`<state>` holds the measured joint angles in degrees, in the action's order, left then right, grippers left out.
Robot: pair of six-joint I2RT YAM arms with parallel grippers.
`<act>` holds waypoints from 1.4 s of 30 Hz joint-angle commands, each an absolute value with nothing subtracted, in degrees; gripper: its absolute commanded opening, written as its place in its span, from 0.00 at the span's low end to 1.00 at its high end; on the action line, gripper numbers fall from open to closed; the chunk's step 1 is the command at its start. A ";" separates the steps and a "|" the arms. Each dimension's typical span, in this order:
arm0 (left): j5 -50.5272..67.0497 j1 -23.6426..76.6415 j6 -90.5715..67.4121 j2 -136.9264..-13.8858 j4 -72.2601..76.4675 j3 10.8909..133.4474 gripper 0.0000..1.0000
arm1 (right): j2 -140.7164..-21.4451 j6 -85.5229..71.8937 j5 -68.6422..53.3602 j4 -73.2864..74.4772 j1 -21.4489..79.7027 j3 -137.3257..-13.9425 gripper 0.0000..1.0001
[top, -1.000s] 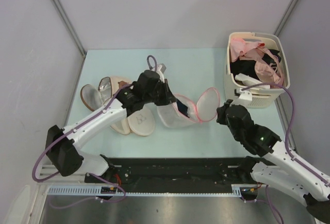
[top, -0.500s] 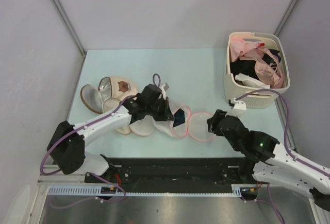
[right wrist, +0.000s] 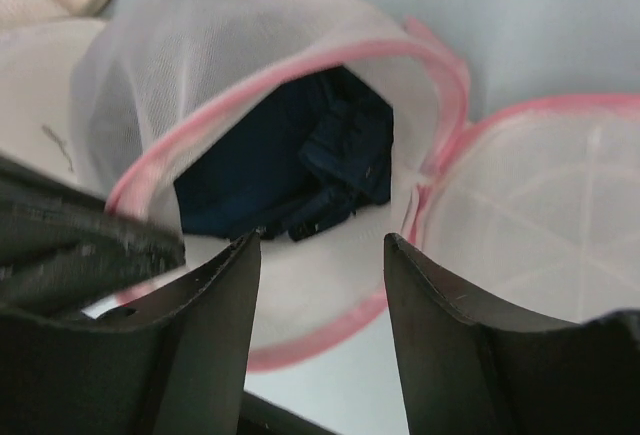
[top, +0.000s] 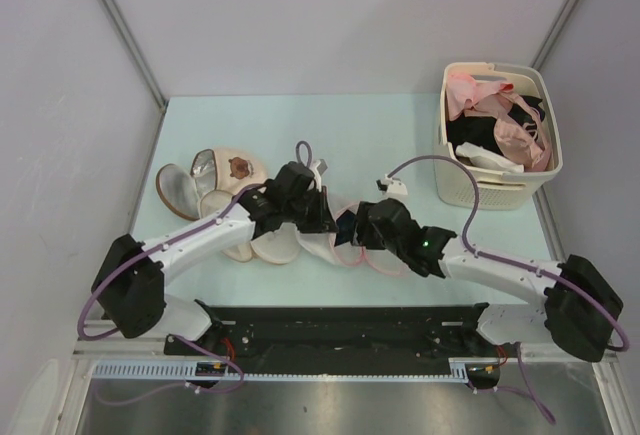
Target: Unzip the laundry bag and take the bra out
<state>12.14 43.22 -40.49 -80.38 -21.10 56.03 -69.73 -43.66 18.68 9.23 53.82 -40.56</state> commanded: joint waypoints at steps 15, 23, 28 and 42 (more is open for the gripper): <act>12.57 41.57 -38.94 -80.07 -21.27 58.45 0.00 | -89.99 -43.07 4.83 -11.51 47.02 -41.39 0.51; 12.57 40.69 -38.85 -78.84 -21.36 57.22 0.00 | -82.11 -39.64 11.86 -6.16 47.72 -42.01 0.00; 12.92 39.55 -39.11 -78.93 -20.57 55.90 0.00 | -67.08 -37.44 13.18 -2.56 48.34 -42.01 0.00; 15.12 39.20 -40.43 -82.44 -17.93 54.58 0.00 | -52.30 -33.93 18.10 7.38 56.77 -55.89 0.00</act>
